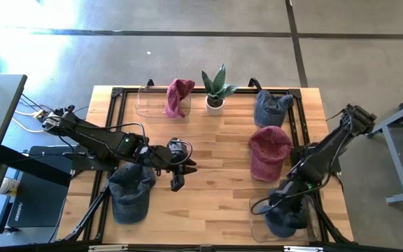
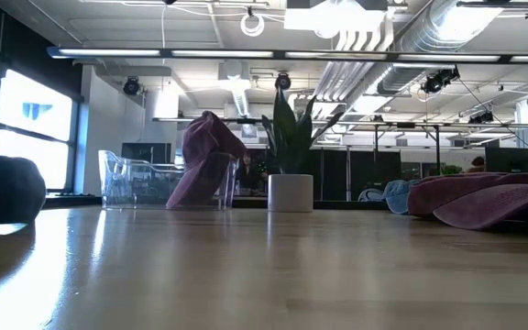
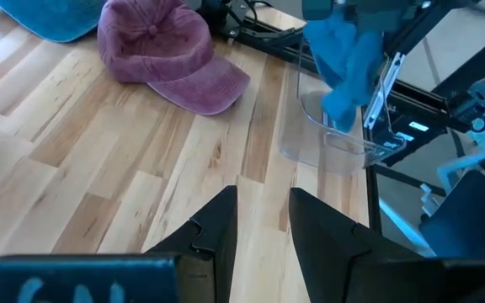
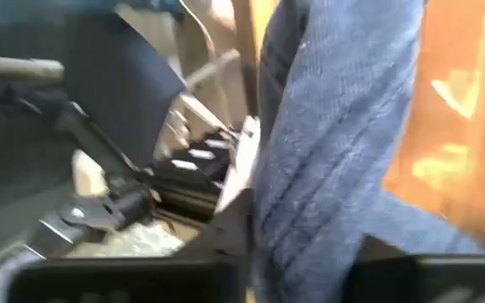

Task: Pick & Place hat
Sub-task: Put the middle blue cap into the bottom transparent bin

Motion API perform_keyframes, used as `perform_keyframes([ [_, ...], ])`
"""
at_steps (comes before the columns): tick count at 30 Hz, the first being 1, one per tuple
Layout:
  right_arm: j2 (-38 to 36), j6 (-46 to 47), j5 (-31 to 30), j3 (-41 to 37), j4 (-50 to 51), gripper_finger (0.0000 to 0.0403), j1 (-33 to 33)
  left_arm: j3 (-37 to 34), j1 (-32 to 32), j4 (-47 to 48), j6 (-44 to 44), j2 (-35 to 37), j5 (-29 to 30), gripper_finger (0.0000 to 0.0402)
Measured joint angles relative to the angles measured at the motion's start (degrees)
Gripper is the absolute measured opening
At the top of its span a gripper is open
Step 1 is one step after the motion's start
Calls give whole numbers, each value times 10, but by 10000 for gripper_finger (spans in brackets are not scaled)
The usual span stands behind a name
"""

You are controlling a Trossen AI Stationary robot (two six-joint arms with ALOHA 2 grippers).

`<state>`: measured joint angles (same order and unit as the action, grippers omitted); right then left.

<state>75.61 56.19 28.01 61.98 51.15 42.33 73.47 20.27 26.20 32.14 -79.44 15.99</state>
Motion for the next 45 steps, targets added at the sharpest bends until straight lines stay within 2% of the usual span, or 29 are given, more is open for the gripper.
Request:
perform_keyframes([
  [1, -4, 17, -9, 0, -11, 31, 0, 0, 0, 0, 0, 0, 0, 106],
  [3, -16, 63, -33, 0, -22, 16, 0, 0, 0, -1, 0, 0, 0, 106],
  [7, -56, 226, -93, 0, -18, 40, 0, 0, 0, -3, 3, 0, 11, 106],
  [12, -117, 401, -143, 0, 6, 16, 6, 0, 0, -3, 11, 0, 20, 106],
  [18, -178, 564, -201, 0, 72, 33, 44, 0, 0, -4, 11, 0, 35, 106],
  [23, -187, 599, -212, 0, 104, 16, 70, 0, 0, -4, 11, 0, 41, 106],
  [31, -160, 609, -211, 0, 101, 34, 77, 0, 0, -4, 12, 0, 41, 106],
  [37, -151, 606, -212, 0, 88, 16, 77, 0, 0, -13, 12, 0, 42, 106],
  [45, -144, 642, -211, 0, 85, 35, 73, -1, 0, -83, -12, 0, 35, 106],
])
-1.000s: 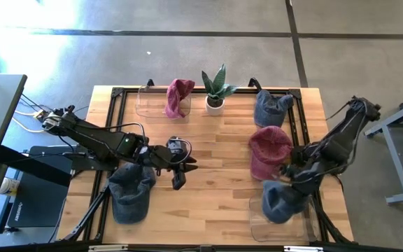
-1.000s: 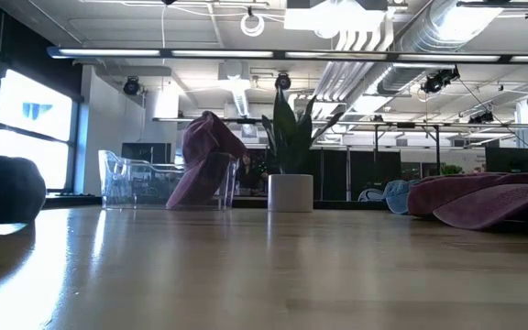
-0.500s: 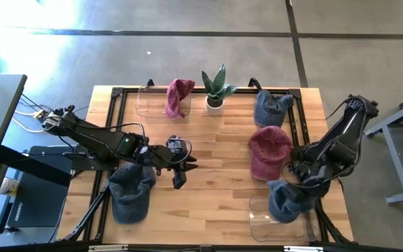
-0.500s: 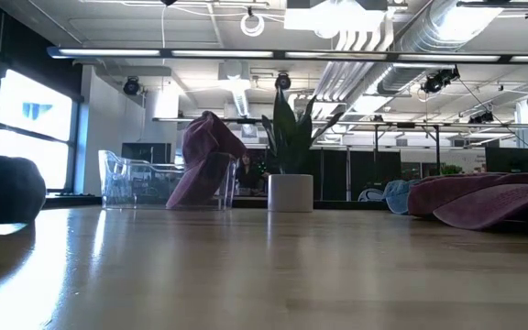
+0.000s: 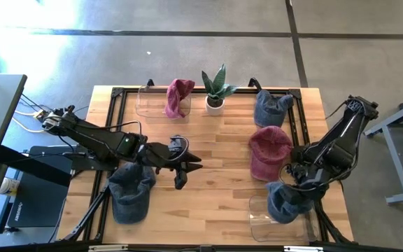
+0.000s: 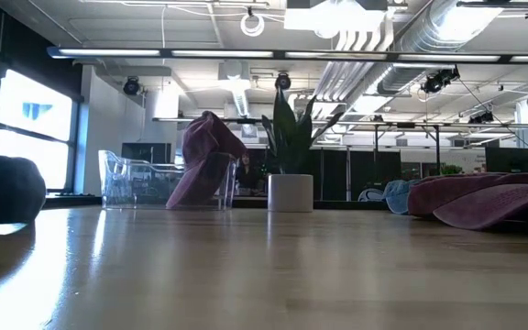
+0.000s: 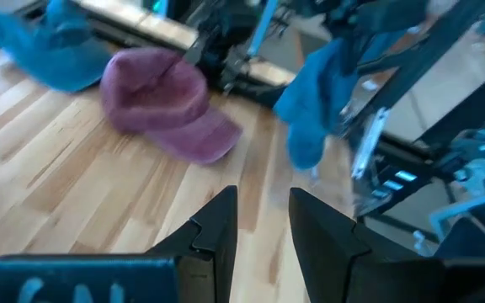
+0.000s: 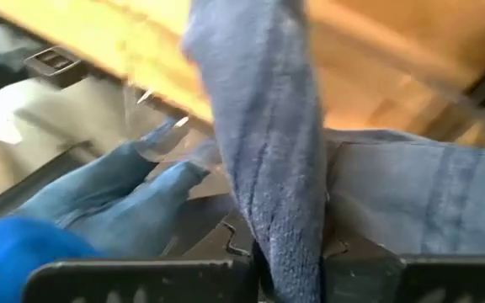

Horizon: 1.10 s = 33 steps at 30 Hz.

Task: Pick & Place hat
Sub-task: Put the middle blue cap into the bottom transparent bin

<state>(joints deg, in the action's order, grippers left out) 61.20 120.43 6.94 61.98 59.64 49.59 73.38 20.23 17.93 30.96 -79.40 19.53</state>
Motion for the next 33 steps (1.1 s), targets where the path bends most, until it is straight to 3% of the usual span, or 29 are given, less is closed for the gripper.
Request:
perform_keyframes([
  [5, -26, -12, -20, 0, -81, 16, -9, 0, 0, -83, -73, -9, -12, 106],
  [10, -38, 12, -71, 8, -115, 19, -17, 1, 0, -199, -214, -41, -8, 106],
  [14, -17, 37, -45, 30, -103, 16, -24, 1, 0, -271, -280, -76, -12, 106],
  [19, 15, 57, 1, 61, -39, 16, -11, 1, 0, -364, -294, -123, -54, 106],
  [26, 29, 71, 25, 67, -42, 22, 1, 5, -8, -517, -295, -242, -110, 106],
  [33, 30, 73, 27, 66, -2, 17, -5, 119, -15, -526, -276, -395, -128, 106],
])
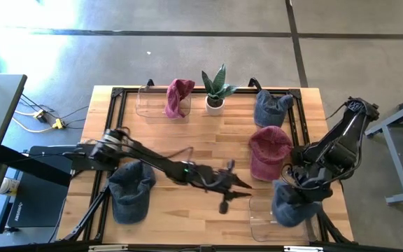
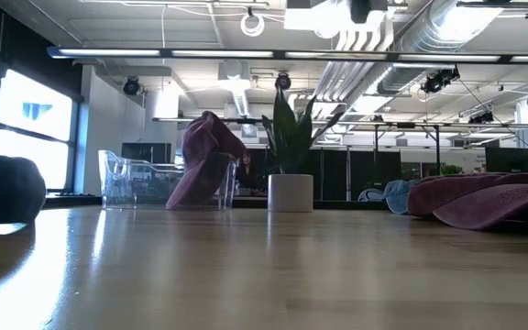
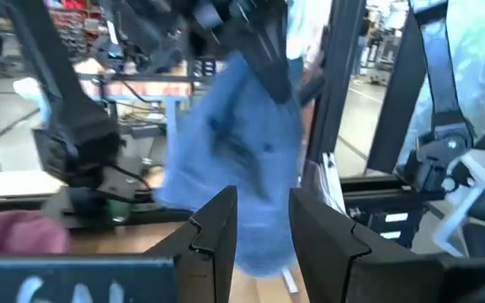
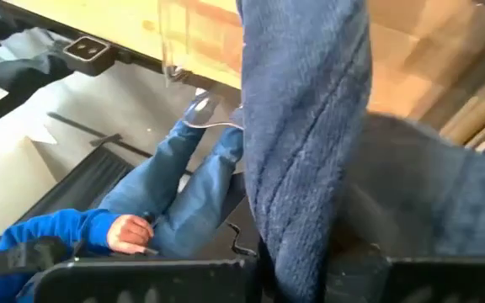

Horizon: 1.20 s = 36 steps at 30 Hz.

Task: Pick & Place hat
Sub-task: Put the middle blue cap into the bottom transparent bin

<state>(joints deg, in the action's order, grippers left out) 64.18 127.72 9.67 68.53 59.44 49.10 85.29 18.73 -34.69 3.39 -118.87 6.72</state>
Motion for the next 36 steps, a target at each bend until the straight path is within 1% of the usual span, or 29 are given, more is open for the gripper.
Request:
perform_keyframes([
  [4, 0, 0, 2, 0, -1, 26, 0, 108, 1, 9, 1, -82, 1, 106],
  [8, 0, -1, -7, 0, -1, 18, 0, 230, 0, 43, 3, -152, 8, 106],
  [11, 3, -5, -17, 0, -8, 16, 0, 318, -4, 104, 2, -196, 36, 106],
  [13, 7, -8, -22, 0, -23, 19, 0, 373, -5, 141, 2, -223, 43, 106],
  [16, 20, -16, -27, 0, -61, 38, 1, 432, -8, 188, 1, -256, 40, 106],
  [17, 27, -19, -29, 0, -75, 44, 2, 443, -8, 202, 1, -263, 38, 106],
  [19, 40, -27, -34, 0, -104, 52, 7, 459, -8, 201, 2, -279, 32, 106],
  [23, 65, -42, -27, 0, -163, 58, 18, 462, -9, 202, 2, -285, 26, 106],
  [25, 74, -53, -14, 0, -183, 70, 24, 462, -9, 196, 2, -285, 26, 106],
  [29, 79, -44, 11, 0, -175, 121, 40, 463, -9, 196, -1, -285, 26, 106],
  [31, 76, -29, 39, 0, -162, 152, 51, 463, -11, 207, -6, -284, 25, 106],
  [34, 61, -15, 107, 0, -142, 193, 64, 462, -11, 262, -6, -279, 8, 106],
  [36, 45, -3, 134, 0, -136, 210, 69, 461, -11, 315, -6, -265, 2, 104],
])
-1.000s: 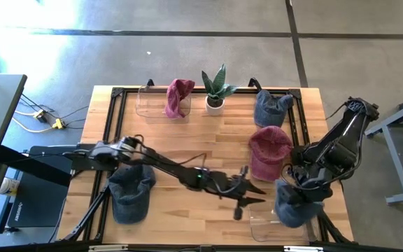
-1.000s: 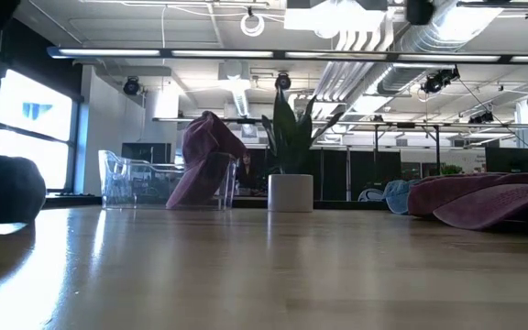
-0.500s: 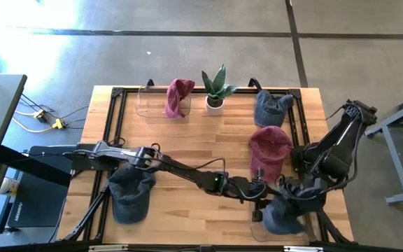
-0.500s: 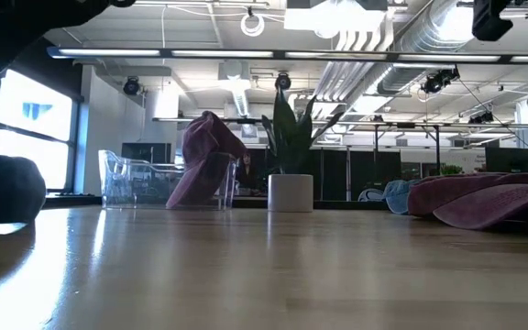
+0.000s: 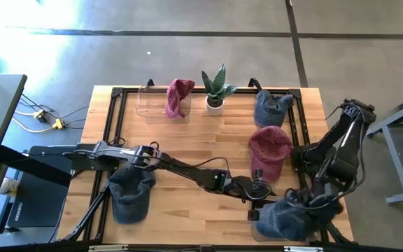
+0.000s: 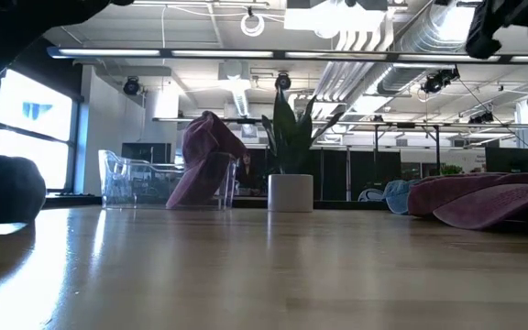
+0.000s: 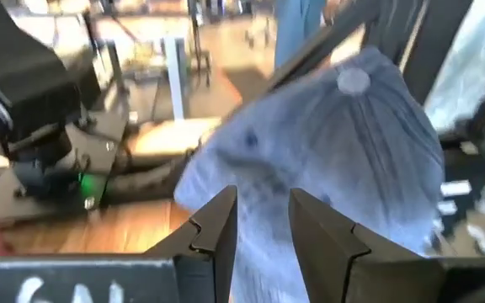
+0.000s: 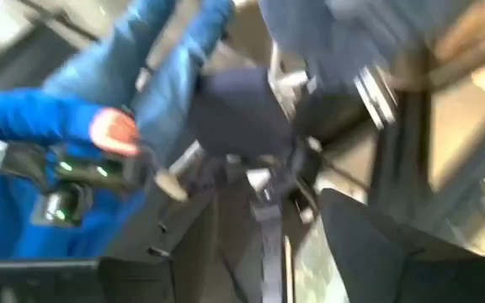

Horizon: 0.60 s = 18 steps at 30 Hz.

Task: Pick & Place hat
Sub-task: Put the middle blue cap into the bottom transparent bin

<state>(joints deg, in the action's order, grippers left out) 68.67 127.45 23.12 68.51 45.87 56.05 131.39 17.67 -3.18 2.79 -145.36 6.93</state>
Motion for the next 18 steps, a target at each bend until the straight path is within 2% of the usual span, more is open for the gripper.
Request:
perform_keyframes([
  [3, -26, 8, -7, 0, 1, 215, -1, 0, 3, 95, 0, 46, -1, 88],
  [7, -37, -51, -107, 0, -11, 196, -14, 3, 10, 231, 7, 108, 15, 47],
  [10, -24, -108, -191, 0, 17, 156, -20, 2, 18, 335, 26, 115, 45, 10],
  [12, -8, -143, -234, 0, 49, 119, -30, -1, 27, 397, 36, 115, 70, 6],
  [15, 23, -191, -247, 0, 133, 60, -57, 1, 42, 454, 67, 126, 110, 13],
  [18, 54, -226, -230, -1, 208, 11, -88, 0, 61, 540, 104, 155, 149, 6],
])
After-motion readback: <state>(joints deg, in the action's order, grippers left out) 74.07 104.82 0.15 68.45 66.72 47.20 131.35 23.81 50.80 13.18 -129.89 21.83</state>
